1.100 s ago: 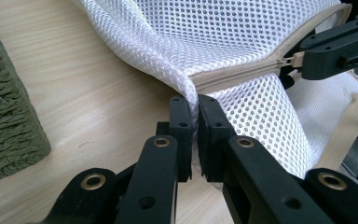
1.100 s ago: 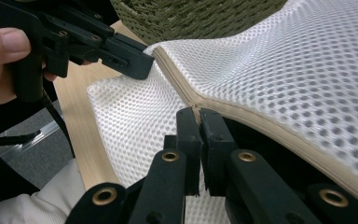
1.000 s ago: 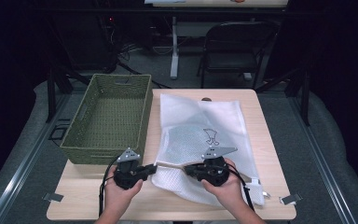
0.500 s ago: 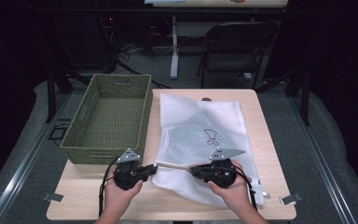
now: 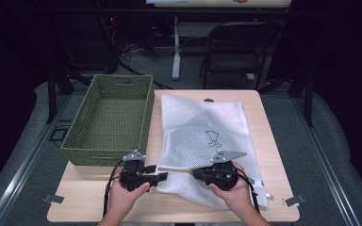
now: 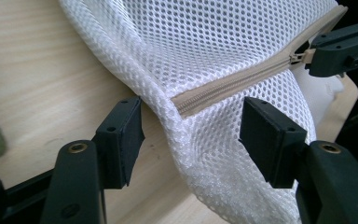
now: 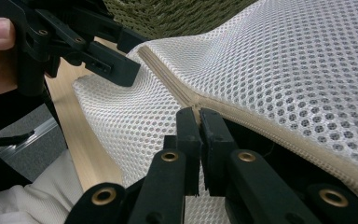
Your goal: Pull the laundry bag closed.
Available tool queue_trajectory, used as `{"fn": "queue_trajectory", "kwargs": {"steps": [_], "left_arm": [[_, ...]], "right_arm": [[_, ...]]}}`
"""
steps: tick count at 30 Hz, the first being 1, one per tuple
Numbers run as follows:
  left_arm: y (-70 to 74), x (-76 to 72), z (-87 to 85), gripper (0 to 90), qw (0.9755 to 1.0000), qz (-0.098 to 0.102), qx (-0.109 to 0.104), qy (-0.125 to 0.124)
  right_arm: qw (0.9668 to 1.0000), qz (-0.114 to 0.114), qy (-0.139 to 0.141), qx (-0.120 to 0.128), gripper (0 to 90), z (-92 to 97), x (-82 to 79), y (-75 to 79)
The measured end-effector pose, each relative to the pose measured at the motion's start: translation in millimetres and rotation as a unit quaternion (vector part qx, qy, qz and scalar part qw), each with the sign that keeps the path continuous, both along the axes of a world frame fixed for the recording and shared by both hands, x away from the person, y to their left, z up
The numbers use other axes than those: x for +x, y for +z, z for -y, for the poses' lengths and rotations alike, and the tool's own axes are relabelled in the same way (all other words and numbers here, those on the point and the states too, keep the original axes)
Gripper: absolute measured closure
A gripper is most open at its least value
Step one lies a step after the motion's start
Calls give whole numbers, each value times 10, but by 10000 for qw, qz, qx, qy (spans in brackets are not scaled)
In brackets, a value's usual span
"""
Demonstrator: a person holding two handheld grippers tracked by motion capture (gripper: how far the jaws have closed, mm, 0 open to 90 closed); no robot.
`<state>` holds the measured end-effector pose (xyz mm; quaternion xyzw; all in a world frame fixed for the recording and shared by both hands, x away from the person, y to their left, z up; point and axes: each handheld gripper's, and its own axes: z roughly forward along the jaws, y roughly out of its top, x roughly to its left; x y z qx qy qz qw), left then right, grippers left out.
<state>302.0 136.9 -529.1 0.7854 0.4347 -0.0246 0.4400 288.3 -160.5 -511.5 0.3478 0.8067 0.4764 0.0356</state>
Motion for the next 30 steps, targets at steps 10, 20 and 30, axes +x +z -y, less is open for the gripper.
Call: {"fn": "queue_trajectory", "kwargs": {"steps": [10, 20, 30], "left_arm": [[-92, 128, 104, 365, 9986, -282, -400, -201], [-49, 119, 192, 456, 9998, -24, -176, -78], [-17, 76, 234, 680, 9994, 267, 161, 151]], "right_arm": [[10000, 13, 10, 10, 871, 4, -1, -11], [10000, -11, -53, 0, 870, 1, 8, -45], [9999, 69, -93, -87, 870, -64, -9, -60]]}}
